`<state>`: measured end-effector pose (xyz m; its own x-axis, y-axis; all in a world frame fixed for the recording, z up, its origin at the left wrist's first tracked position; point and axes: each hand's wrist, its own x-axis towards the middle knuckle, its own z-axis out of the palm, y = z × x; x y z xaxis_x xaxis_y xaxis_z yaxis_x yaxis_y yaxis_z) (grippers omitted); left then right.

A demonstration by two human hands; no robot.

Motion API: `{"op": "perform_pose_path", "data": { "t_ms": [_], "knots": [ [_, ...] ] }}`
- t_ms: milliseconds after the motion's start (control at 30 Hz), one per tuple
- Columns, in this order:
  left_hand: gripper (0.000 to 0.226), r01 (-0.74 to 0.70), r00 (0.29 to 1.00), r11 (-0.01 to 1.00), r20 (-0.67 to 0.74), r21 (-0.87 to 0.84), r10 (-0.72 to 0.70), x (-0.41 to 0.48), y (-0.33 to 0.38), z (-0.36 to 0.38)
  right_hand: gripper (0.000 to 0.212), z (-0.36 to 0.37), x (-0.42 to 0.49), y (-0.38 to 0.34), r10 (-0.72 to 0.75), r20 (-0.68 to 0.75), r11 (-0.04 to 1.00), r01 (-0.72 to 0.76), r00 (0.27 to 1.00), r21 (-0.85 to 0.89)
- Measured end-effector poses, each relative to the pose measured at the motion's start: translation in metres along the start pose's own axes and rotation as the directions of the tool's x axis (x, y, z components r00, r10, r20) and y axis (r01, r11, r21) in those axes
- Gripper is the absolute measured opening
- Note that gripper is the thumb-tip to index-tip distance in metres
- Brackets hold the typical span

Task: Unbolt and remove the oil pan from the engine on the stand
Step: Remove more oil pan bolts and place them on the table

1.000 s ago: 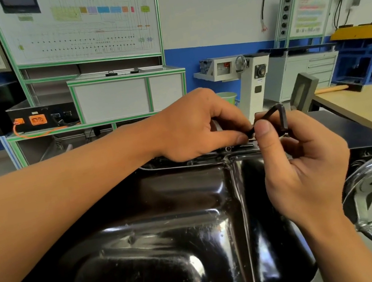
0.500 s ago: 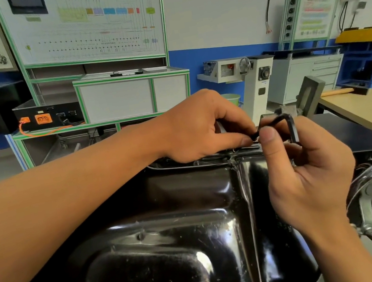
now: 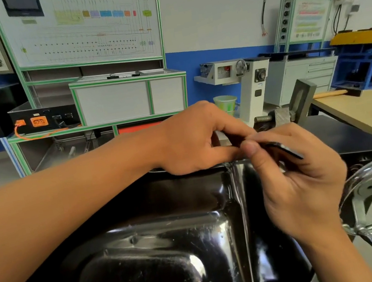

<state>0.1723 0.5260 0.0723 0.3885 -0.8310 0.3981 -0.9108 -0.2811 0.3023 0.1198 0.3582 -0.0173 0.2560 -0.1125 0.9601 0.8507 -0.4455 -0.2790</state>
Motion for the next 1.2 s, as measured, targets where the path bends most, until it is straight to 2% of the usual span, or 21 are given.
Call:
{"op": "perform_pose_path", "data": {
  "t_ms": [167,300,400,533,600,700,833,900,1033,1200],
  "knots": [
    [0.018,-0.005,0.999,0.999,-0.038,0.044,0.007,0.0010,-0.0037,0.0023,0.013,-0.0006,-0.0016,0.0015,0.083,0.013,0.993,-0.084,0.996,0.086],
    [0.008,-0.037,0.995,0.994,-0.085,0.104,0.046,0.0053,-0.0049,0.0030,0.019,0.0035,-0.0051,0.0019,0.078,-0.034,0.993,-0.075,0.996,0.093],
    [0.009,-0.040,0.992,0.988,-0.113,0.148,0.057,0.0069,-0.0032,0.0063,0.021,0.0048,-0.0063,0.0013,0.056,-0.063,0.998,-0.053,0.996,0.044],
    [0.009,-0.037,0.994,0.994,-0.098,0.098,0.047,0.0050,-0.0032,0.0061,0.010,0.0059,-0.0063,-0.0004,0.042,-0.077,0.999,-0.044,0.996,-0.024],
    [0.021,-0.029,0.998,1.000,-0.051,0.009,0.029,0.0020,-0.0026,0.0038,0.005,0.0066,-0.0062,-0.0009,0.036,-0.041,0.998,-0.039,0.998,-0.059],
    [0.033,-0.014,0.999,0.998,-0.033,-0.056,0.012,0.0000,-0.0027,0.0031,0.017,0.0066,-0.0048,-0.0005,0.024,0.016,0.994,-0.022,1.000,-0.109],
    [0.022,0.009,0.995,1.000,-0.099,-0.001,-0.009,0.0028,-0.0025,0.0048,0.020,0.0067,-0.0039,-0.0006,0.001,0.001,0.995,-0.001,1.000,-0.097],
    [0.006,0.002,0.992,0.999,-0.124,0.044,0.003,0.0044,-0.0018,0.0061,0.019,0.0058,-0.0043,0.0003,0.016,-0.051,0.997,-0.019,0.999,-0.070],
    [0.014,-0.007,0.987,0.996,-0.157,0.093,0.022,0.0051,0.0005,0.0075,0.012,0.0025,-0.0010,0.0018,0.007,-0.103,0.996,-0.015,0.995,-0.083],
    [0.018,0.032,0.992,0.997,-0.126,0.064,-0.024,0.0055,0.0017,0.0088,0.004,0.0036,0.0011,-0.0006,0.001,-0.065,0.996,-0.007,0.998,-0.086]
  ]
}}
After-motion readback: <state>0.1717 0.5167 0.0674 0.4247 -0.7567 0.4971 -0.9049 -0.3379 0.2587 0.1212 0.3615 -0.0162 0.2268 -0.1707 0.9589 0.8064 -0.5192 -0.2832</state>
